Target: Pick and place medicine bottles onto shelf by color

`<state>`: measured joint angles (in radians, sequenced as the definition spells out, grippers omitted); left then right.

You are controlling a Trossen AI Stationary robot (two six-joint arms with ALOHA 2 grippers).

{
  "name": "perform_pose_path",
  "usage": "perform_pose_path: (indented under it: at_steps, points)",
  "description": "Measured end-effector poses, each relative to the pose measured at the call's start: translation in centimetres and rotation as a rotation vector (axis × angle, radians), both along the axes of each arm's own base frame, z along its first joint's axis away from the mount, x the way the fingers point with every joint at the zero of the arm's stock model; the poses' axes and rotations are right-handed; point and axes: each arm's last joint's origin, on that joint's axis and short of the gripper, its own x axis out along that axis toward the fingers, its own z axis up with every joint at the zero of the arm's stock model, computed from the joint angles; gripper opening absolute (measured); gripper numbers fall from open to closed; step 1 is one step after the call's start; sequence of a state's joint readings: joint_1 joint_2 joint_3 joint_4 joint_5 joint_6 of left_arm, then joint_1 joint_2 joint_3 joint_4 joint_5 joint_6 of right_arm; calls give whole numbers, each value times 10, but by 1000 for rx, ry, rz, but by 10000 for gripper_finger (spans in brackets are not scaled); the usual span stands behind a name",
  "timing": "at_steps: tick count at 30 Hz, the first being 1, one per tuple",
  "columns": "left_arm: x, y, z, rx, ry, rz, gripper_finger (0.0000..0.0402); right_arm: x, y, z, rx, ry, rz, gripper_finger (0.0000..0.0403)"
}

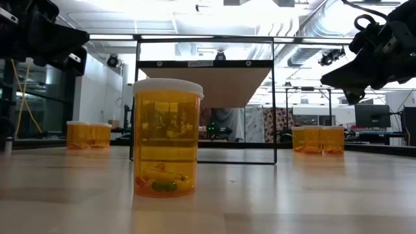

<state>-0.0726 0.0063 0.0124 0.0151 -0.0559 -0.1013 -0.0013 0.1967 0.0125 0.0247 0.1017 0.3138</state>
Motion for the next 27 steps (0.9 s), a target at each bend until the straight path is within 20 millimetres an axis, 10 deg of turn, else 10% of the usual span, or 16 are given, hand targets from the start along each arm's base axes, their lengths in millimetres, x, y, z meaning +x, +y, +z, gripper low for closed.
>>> perform_pose_path:
  at_steps: [27]
  points:
    - [0,0,0,0,0,0,3,0,0,0,0,-1,0,28]
